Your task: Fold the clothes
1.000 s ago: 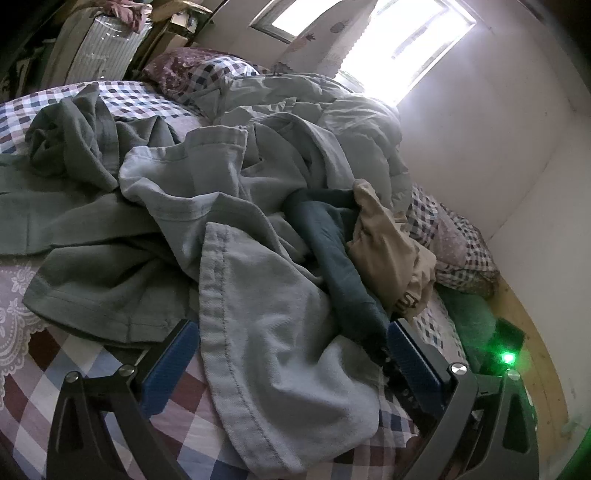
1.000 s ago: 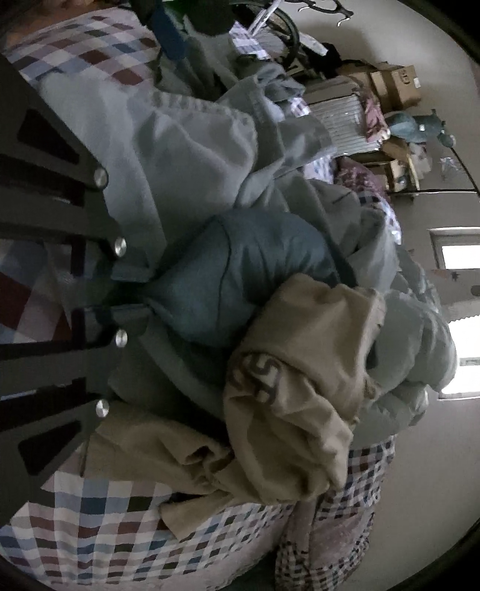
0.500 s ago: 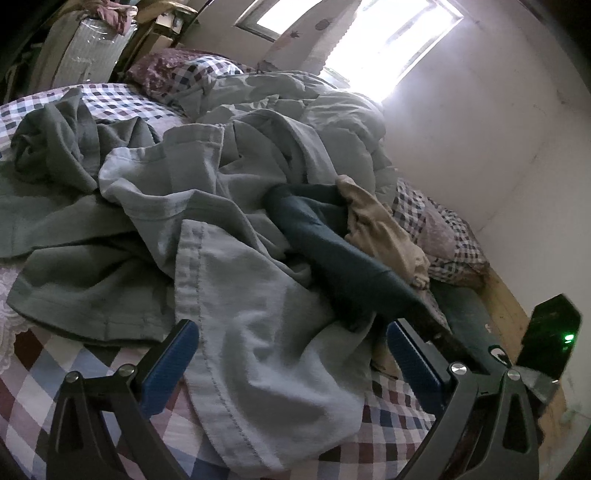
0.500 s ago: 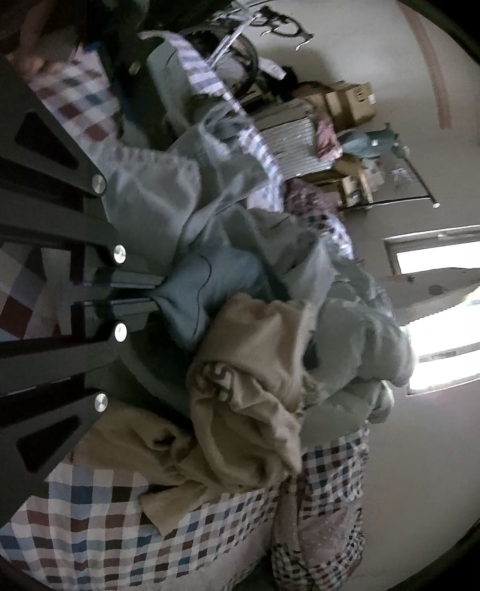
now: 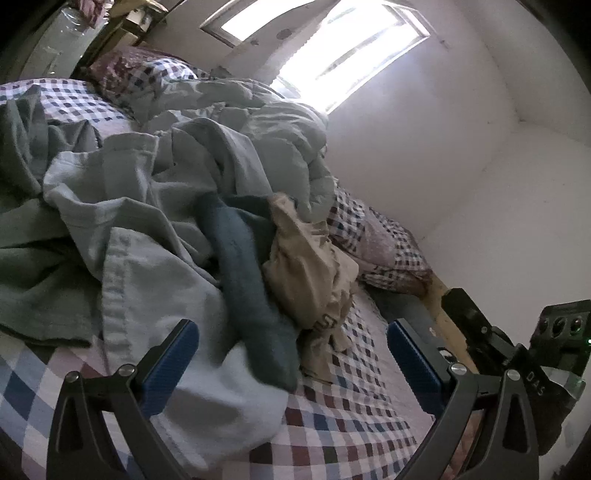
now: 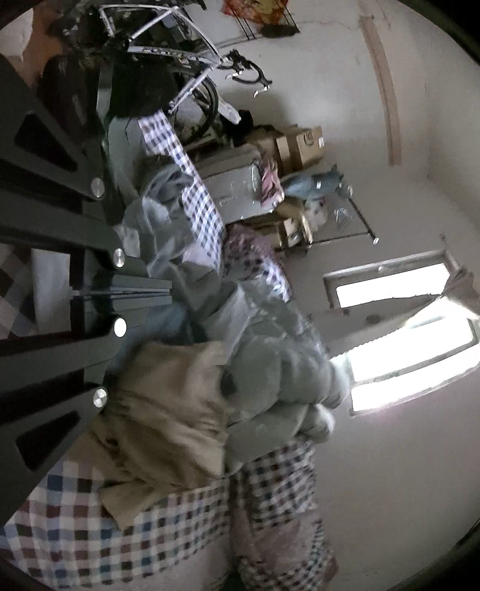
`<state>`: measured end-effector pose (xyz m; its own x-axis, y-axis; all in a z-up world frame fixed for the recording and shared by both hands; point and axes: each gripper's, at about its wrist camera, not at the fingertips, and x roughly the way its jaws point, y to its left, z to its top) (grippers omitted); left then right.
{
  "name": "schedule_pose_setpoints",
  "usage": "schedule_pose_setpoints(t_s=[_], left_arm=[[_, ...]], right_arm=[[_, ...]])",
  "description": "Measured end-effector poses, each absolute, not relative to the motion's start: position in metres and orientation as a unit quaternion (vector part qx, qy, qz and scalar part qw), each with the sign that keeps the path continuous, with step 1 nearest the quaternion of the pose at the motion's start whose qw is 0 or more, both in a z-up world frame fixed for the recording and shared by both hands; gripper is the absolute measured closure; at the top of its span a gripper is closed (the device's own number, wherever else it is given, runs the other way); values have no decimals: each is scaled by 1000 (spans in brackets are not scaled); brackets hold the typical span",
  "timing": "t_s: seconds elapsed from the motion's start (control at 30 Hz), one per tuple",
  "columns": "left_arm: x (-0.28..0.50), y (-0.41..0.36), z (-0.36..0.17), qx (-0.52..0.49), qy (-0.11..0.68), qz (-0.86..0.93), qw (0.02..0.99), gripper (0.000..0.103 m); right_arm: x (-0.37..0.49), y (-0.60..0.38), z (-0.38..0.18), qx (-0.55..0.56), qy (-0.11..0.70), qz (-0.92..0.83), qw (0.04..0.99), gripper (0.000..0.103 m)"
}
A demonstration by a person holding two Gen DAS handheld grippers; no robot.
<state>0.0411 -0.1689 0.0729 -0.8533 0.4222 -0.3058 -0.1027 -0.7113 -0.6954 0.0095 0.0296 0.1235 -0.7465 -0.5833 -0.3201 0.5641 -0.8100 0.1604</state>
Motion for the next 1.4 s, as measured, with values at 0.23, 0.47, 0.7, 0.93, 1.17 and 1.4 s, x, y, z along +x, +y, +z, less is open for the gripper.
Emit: schedule_pose_setpoints(t_s=[0.23,0.47,0.7,0.93,1.17,1.4], left_arm=[[32,-153,68,-253,-336,896,142,0],[21,-131,62,-271,-307,900,151,0],[17,-102,62,-270,-234,922,150,0],[12,-78,59,-272,-151,943,121,0],[-1,-63,52,-293,-84,950,69,13],[-15,-37,39,-322,-8,945,47,25]], right_arm=[[3,39,106,222,6,-939,263,102],[-8,61,69,260,-7,-938,229,72],[-18,77,35,292,-50,-929,220,41],[-25,102,23,306,-79,-928,195,40],[-31,133,15,321,-117,-925,168,40],[-29,146,10,332,-133,-920,158,40]])
